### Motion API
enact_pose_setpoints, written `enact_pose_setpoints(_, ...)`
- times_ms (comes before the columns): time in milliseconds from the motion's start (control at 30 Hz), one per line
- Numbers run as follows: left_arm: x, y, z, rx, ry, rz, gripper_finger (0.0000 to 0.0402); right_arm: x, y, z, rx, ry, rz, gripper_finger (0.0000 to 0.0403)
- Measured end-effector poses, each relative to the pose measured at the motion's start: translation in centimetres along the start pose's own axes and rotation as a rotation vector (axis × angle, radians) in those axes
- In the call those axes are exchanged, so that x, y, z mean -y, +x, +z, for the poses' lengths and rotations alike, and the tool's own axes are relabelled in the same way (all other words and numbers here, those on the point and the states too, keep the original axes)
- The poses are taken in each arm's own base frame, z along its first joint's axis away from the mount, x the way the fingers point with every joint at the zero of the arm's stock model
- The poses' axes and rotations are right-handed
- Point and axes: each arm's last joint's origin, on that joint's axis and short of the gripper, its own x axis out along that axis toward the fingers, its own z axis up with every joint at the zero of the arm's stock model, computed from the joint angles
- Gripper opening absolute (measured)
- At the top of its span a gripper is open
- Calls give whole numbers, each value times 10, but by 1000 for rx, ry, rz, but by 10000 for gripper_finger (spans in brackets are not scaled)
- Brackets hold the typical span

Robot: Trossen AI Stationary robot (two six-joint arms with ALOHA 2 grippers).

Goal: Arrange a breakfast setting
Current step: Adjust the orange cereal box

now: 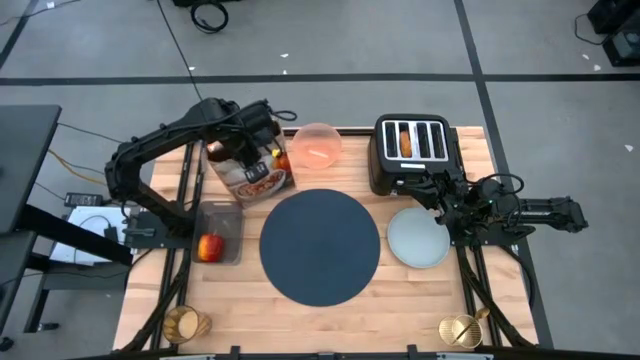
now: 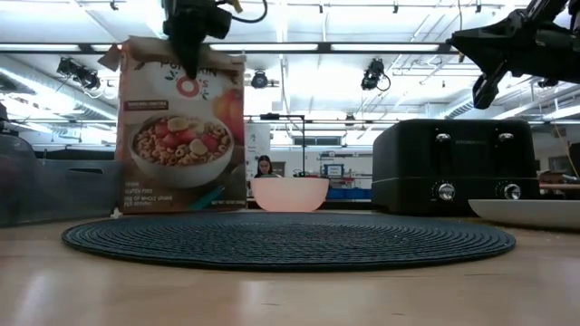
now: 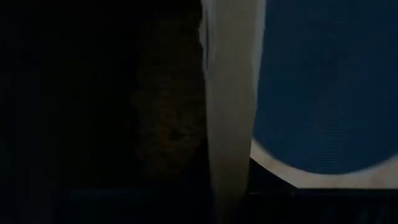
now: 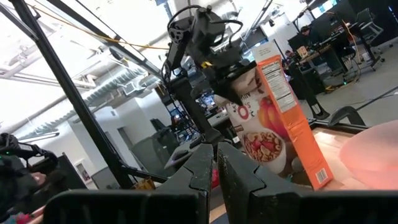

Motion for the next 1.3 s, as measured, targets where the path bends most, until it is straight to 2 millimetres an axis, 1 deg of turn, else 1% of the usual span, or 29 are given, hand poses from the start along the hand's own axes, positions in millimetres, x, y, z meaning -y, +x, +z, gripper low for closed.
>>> enact_pose_setpoints(167,-16,-4,-8,-32,-81,245,5,0,0,0,0,6,0,35)
enact_pose_setpoints(300,-31,-4,-6,-15,-155,348,3,0,0,0,0,19,0,35)
enact_pose_setpoints(467,-50,3,-1,-11,-226,353,3,0,0,0,0,43,0,35)
enact_pose_setpoints(600,-65,6,-1,-32,-283,330,2,0,0,0,-3,61,6,35)
enact_pose_setpoints(700,-72,7,-2,-37,-289,335,2,-1,0,0,-14,62,26,35)
enact_pose_setpoints(1033,-79,10,0,-46,-309,342,6,-2,0,0,-25,110,47,35)
enact_pose_setpoints(1100,-77,12,0,-47,-297,322,15,-2,0,0,-25,110,47,35)
enact_pose_setpoints(1300,-64,29,-3,-96,-251,315,25,-2,0,0,-25,109,47,35)
